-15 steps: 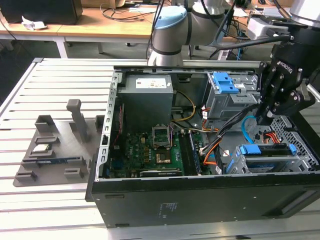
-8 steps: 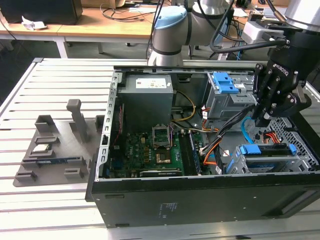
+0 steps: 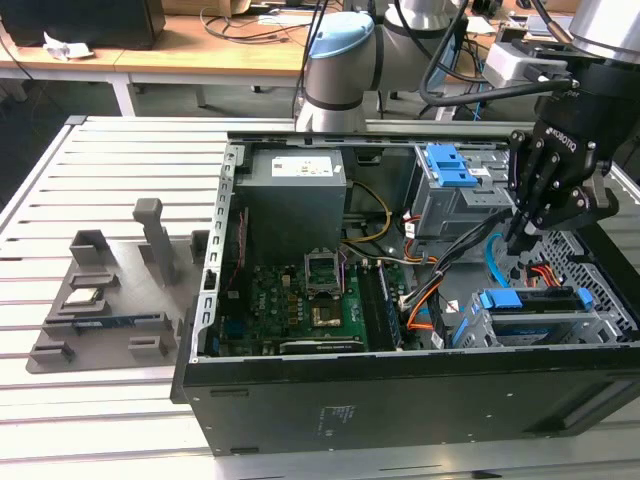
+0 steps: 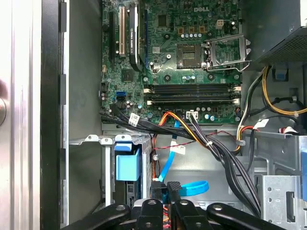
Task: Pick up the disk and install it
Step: 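Insert the second disk wire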
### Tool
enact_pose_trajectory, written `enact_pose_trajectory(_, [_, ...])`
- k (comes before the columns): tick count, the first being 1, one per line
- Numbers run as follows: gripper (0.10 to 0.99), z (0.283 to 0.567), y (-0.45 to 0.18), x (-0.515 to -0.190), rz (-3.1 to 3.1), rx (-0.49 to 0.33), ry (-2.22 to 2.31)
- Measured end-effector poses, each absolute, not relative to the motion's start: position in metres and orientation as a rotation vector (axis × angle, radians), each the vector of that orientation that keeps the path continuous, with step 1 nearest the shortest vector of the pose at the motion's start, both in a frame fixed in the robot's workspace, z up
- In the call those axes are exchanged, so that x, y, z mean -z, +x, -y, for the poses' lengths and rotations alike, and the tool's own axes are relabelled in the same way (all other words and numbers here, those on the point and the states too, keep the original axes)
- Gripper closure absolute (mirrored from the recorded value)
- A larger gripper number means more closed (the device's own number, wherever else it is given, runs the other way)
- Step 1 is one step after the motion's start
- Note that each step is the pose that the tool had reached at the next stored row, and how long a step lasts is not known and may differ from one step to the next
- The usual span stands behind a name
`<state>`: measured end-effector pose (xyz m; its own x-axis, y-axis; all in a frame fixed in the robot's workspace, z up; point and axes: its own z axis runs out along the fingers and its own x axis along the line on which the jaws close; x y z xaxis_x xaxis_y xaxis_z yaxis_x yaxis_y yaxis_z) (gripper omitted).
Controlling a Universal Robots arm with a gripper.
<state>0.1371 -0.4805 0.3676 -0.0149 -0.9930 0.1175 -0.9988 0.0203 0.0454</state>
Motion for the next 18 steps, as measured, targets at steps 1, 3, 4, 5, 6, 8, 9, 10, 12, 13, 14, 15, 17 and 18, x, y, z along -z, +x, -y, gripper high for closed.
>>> enact_pose_trajectory(1, [0.925,0.484,0.137,-0.368,2.157,-0.077,2.119])
enact_pose_trajectory(3, [0.925,0.499,0.138,-0.365,2.156,-0.079,2.118])
enact_pose_trajectory(4, [0.925,0.502,0.139,-0.364,2.156,-0.079,2.118])
enact_pose_trajectory(5, [0.925,0.503,0.144,-0.361,2.156,-0.079,2.118])
enact_pose_trajectory(6, [0.925,0.505,0.158,-0.350,2.156,-0.079,2.118])
enact_pose_trajectory(8, [0.925,0.507,0.159,-0.348,2.156,-0.079,2.118])
enact_pose_trajectory(9, [0.925,0.509,0.160,-0.347,2.156,-0.079,2.118])
enact_pose_trajectory(10, [0.925,0.510,0.160,-0.346,2.156,-0.079,2.118])
enact_pose_trajectory(12, [0.925,0.511,0.162,-0.346,2.156,-0.079,2.118])
enact_pose_trajectory(13, [0.925,0.511,0.162,-0.346,2.156,-0.079,2.118])
enact_pose_trajectory(14, [0.925,0.512,0.162,-0.345,2.156,-0.079,2.118])
enact_pose_trajectory(15, [0.925,0.513,0.162,-0.345,2.156,-0.079,2.118])
enact_pose_trajectory(17, [0.925,0.513,0.163,-0.345,2.156,-0.079,2.118])
enact_pose_trajectory(18, [0.925,0.513,0.163,-0.344,2.156,-0.079,2.118])
